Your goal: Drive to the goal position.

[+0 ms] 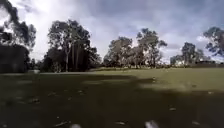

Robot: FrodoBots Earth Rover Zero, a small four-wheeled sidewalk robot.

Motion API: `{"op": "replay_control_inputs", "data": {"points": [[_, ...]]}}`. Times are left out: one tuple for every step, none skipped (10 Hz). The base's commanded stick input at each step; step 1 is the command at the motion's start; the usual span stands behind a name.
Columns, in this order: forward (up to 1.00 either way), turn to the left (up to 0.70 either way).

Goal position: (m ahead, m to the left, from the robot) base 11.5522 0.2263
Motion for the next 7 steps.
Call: {"op": "replay_control_inputs", "data": {"points": [[0.7, 0.0], [0.7, 0.0], [0.7, 0.0], [0.7, 0.0], [0.7, 0.0], [0.7, 0.0], [0.7, 0.0]]}}
